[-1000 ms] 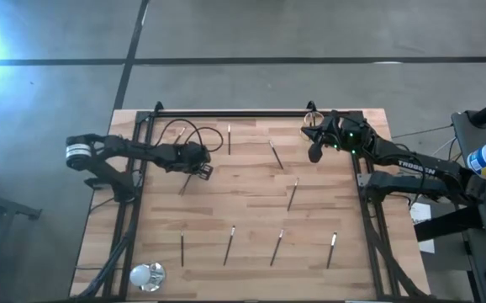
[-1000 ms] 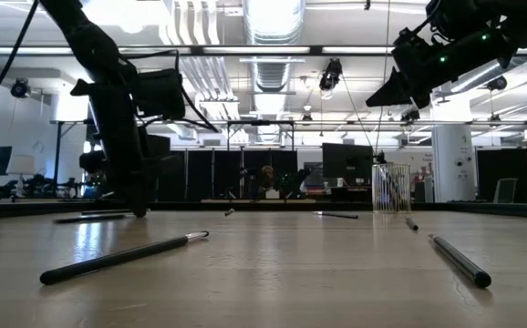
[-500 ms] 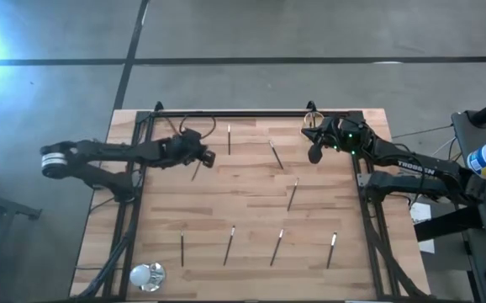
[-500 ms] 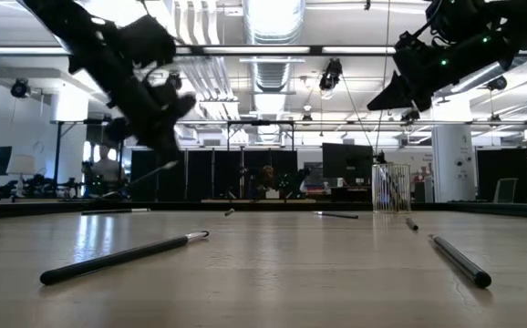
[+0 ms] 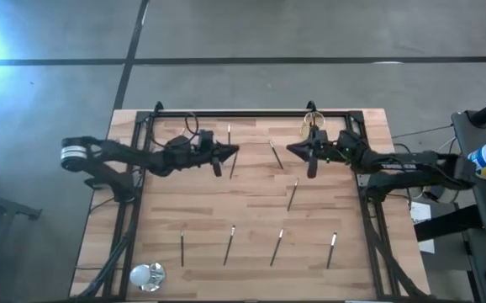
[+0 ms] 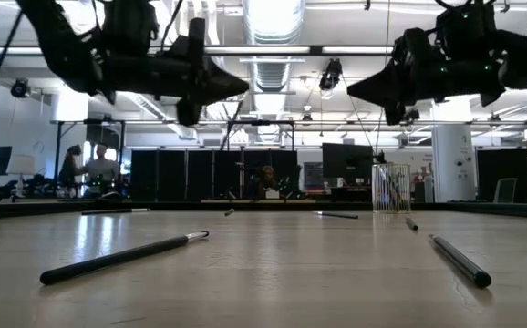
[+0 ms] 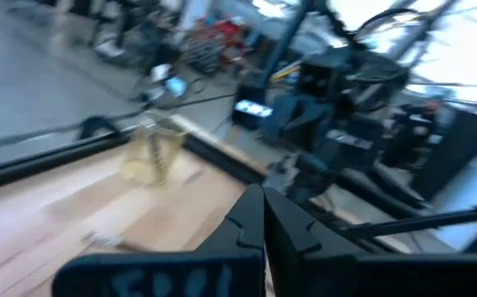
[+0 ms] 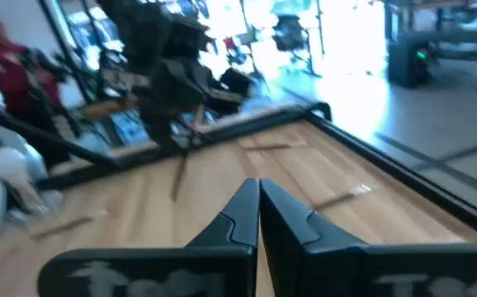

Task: Put items in baskets/containers
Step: Put the black eyeshadow brush into the gold pen holder

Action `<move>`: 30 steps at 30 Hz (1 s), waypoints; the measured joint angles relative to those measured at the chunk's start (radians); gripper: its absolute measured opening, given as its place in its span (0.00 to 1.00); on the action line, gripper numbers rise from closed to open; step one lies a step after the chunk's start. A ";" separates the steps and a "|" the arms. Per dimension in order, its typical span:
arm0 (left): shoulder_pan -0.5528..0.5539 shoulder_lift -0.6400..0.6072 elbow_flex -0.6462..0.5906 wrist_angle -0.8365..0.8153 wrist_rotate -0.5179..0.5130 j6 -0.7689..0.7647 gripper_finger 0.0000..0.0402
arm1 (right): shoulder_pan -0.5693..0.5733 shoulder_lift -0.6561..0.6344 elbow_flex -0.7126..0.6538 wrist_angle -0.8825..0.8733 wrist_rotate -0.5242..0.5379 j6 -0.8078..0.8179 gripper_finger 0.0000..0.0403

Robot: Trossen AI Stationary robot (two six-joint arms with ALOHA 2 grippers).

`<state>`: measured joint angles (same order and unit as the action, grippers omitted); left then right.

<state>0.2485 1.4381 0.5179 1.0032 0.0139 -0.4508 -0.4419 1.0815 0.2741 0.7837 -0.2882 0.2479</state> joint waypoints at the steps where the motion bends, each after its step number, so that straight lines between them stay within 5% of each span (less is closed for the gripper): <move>1: 0.000 0.030 0.014 0.037 0.022 0.008 0.00 | 0.011 0.029 -0.002 0.045 -0.002 0.021 0.04; 7: 0.000 0.176 0.129 0.235 0.110 0.036 0.00 | 0.090 0.181 0.061 0.148 -0.005 0.089 0.17; 17: 0.000 0.272 0.277 0.253 0.206 0.051 0.00 | 0.134 0.284 0.213 0.167 0.003 0.123 0.41; 30: 0.000 0.271 0.288 0.253 0.213 0.064 0.00 | 0.136 0.396 0.331 0.156 0.008 0.109 0.33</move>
<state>0.2481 1.7088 0.8059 1.2560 0.2264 -0.3872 -0.3058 1.4779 0.6054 0.9399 -0.2804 0.3570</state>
